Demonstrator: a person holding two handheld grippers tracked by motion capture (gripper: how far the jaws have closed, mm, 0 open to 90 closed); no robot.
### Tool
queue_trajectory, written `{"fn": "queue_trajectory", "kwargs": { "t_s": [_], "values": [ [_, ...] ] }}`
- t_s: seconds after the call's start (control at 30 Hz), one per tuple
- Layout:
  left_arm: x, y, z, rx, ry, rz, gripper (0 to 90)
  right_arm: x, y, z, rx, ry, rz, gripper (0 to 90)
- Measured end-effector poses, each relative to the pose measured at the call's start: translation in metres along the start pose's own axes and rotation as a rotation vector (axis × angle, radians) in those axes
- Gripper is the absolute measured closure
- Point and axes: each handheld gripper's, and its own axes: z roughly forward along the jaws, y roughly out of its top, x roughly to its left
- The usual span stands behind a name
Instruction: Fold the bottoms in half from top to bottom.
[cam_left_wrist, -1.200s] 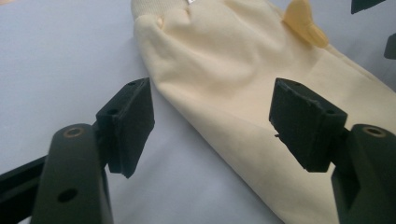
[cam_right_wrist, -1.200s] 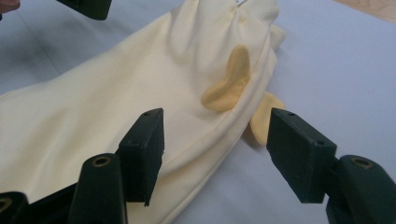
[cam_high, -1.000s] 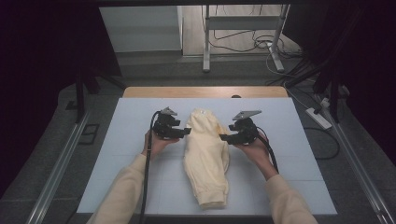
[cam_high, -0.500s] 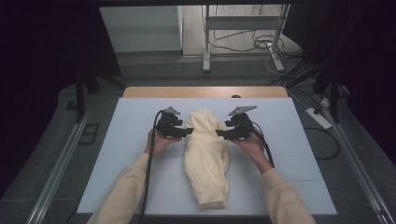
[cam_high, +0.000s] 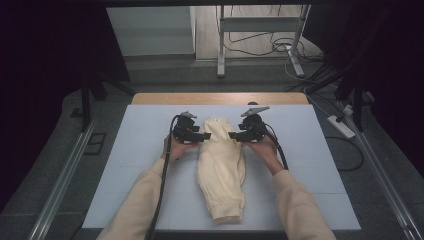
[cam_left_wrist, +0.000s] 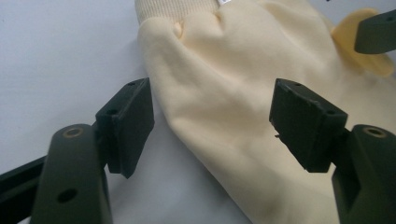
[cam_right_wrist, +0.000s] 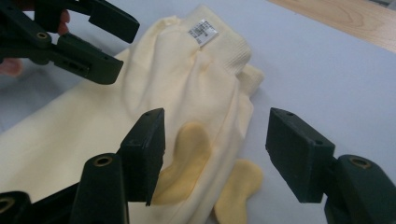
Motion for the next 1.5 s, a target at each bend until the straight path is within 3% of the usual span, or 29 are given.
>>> {"fn": "queue_trajectory", "kwargs": {
  "t_s": [0.37, 0.6, 0.8, 0.93, 1.1, 1.33, 1.5],
  "values": [
    [0.005, -0.003, 0.008, 0.064, 0.023, -0.027, 31.6, -0.006, -0.002, 0.029, 0.091, -0.022, 0.002, 39.1],
    [0.004, -0.004, 0.008, 0.077, 0.018, -0.030, 34.4, -0.008, -0.007, 0.035, 0.117, 0.018, 0.026, 42.3],
    [0.002, -0.005, 0.009, 0.083, -0.012, -0.029, 46.0, -0.005, -0.007, 0.036, 0.121, 0.018, 0.021, 47.2],
    [0.000, -0.006, 0.009, 0.088, -0.023, -0.019, 59.1, -0.003, -0.007, 0.036, 0.124, 0.048, 0.022, 59.7],
    [-0.001, -0.008, 0.008, 0.088, -0.046, -0.013, 75.2, -0.001, -0.007, 0.035, 0.131, 0.072, 0.009, 68.6],
    [-0.004, -0.007, 0.003, 0.071, -0.052, 0.015, 79.6, -0.003, -0.008, 0.029, 0.108, 0.095, 0.008, 73.1],
    [-0.008, -0.004, -0.004, 0.044, -0.053, 0.034, 79.9, -0.001, -0.006, 0.021, 0.089, 0.085, -0.018, 74.0]
  ]
}}
